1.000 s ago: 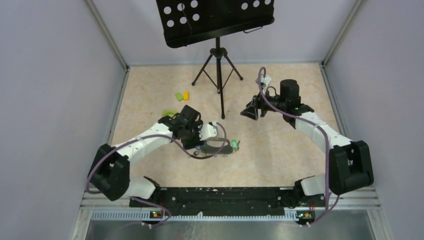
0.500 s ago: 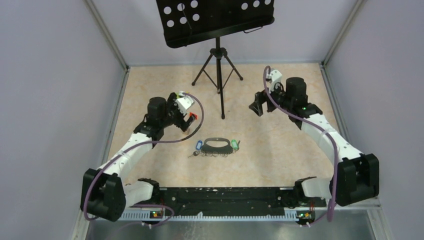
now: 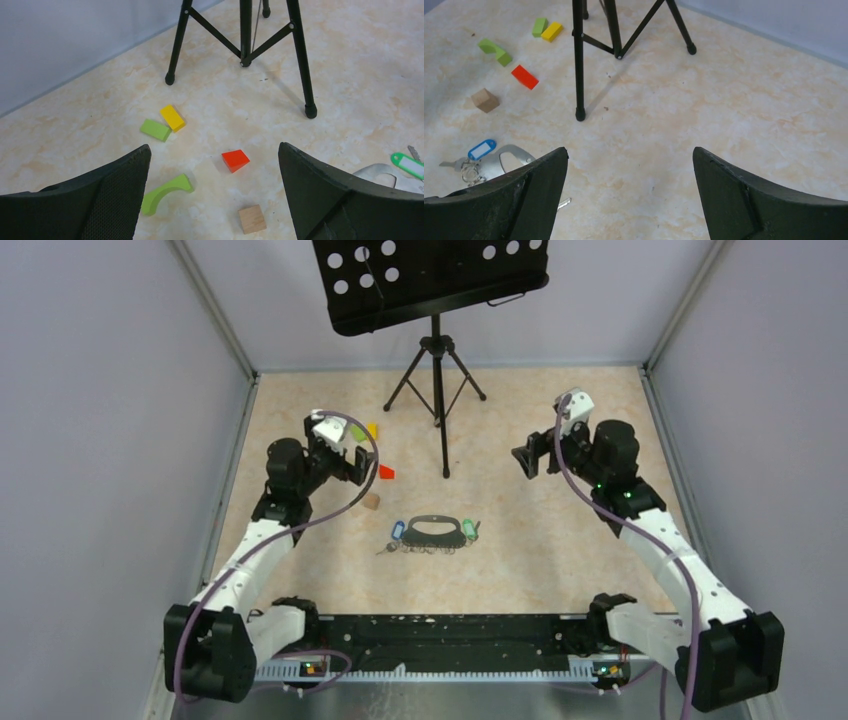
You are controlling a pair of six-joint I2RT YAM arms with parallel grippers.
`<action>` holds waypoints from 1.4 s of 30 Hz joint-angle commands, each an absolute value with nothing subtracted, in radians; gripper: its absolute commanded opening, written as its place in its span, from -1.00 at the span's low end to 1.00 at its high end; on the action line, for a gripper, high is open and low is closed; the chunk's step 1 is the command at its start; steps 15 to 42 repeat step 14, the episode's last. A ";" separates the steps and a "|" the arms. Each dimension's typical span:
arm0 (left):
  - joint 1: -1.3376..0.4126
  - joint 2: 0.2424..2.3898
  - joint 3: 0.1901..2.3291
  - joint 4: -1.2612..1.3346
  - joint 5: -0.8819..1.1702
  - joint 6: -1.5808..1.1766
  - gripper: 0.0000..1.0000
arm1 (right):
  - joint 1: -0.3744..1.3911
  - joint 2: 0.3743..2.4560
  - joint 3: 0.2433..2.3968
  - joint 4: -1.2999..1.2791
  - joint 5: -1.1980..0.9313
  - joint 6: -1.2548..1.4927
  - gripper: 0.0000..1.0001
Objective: Put the keys on the keyring
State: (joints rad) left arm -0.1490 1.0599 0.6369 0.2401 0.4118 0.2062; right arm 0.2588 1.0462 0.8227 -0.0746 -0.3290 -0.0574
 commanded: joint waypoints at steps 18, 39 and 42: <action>-0.109 1.031 0.653 0.325 0.432 0.077 0.97 | 0.251 0.939 0.759 0.081 -0.229 0.012 0.87; -0.109 1.031 0.653 0.325 0.432 0.077 0.97 | 0.251 0.939 0.759 0.081 -0.229 0.012 0.87; -0.109 1.031 0.653 0.325 0.432 0.077 0.97 | 0.251 0.939 0.759 0.081 -0.229 0.012 0.87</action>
